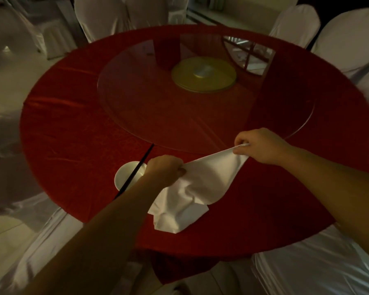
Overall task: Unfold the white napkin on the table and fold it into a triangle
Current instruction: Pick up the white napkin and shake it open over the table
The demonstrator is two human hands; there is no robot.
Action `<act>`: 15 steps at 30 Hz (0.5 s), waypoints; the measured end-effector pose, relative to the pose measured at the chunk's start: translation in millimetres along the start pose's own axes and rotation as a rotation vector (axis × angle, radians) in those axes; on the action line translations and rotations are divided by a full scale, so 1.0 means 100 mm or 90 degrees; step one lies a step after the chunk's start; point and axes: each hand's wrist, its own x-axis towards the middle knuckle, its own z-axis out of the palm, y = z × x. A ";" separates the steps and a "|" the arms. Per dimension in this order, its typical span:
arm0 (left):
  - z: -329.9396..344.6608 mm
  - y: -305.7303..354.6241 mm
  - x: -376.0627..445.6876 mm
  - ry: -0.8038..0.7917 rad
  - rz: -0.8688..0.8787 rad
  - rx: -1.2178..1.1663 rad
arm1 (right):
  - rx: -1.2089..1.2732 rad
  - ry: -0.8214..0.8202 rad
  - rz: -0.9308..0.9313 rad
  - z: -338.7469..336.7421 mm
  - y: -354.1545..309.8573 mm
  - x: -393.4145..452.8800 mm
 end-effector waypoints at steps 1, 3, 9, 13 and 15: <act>-0.07 0.01 -0.02 -0.002 0.007 0.014 | -0.005 0.009 0.001 -0.09 0.03 -0.03; -0.25 0.04 -0.10 -0.004 0.014 0.028 | -0.007 0.043 -0.003 -0.31 0.09 -0.14; -0.62 0.03 -0.45 -0.024 0.022 0.027 | -0.031 0.108 -0.037 -0.81 0.19 -0.47; -0.72 -0.04 -0.72 -0.004 -0.010 0.073 | -0.050 0.162 -0.038 -1.07 0.31 -0.72; -0.76 -0.09 -0.83 0.008 -0.045 0.081 | -0.056 0.187 -0.044 -1.17 0.38 -0.84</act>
